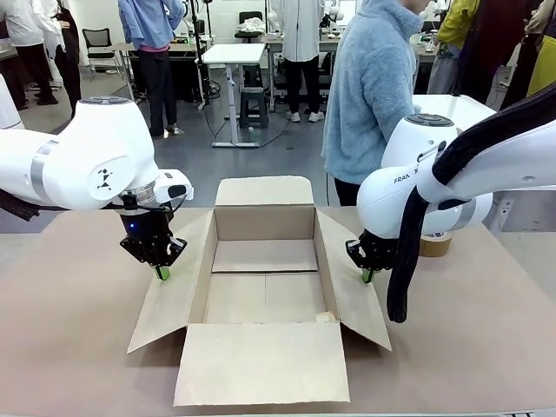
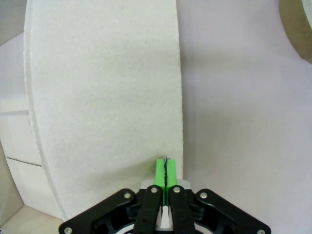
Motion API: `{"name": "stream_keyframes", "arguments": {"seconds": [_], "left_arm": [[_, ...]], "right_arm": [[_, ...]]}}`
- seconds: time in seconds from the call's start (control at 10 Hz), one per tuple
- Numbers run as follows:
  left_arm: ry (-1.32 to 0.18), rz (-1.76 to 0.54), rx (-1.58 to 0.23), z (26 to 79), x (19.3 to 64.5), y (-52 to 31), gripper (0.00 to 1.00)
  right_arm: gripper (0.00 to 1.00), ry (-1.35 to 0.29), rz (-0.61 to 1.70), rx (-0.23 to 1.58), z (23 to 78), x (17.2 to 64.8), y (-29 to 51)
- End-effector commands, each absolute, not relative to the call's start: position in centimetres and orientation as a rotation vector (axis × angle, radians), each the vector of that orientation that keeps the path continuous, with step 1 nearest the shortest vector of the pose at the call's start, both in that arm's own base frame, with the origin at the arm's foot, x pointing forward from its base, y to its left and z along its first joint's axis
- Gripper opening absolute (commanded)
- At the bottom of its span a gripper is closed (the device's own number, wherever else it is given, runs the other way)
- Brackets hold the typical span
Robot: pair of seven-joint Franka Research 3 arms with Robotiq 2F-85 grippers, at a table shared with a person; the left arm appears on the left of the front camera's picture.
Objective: Wrap the clocks to prevent damage.
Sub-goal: Once the human has placed the objects inside and stepped back, release both hands from the side flaps of the Package Box.
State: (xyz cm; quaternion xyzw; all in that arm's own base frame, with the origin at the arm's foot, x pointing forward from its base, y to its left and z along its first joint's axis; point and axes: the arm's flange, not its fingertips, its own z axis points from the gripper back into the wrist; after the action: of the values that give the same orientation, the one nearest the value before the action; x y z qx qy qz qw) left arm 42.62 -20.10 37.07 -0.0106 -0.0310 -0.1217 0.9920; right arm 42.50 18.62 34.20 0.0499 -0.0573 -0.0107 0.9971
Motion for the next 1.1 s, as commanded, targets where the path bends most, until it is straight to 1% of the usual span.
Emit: {"name": "stream_keyframes", "arguments": {"seconds": [0.0,1.0], "left_arm": [[-0.066,-0.250,-0.013,37.12,42.62,-20.06,0.01],[-0.066,-0.250,-0.013,37.12,42.62,-20.06,0.01]], "right_arm": [[0.01,-0.113,-0.028,0.094,33.99,42.42,18.86],[0.01,-0.113,-0.028,0.094,33.99,42.42,18.86]]}}
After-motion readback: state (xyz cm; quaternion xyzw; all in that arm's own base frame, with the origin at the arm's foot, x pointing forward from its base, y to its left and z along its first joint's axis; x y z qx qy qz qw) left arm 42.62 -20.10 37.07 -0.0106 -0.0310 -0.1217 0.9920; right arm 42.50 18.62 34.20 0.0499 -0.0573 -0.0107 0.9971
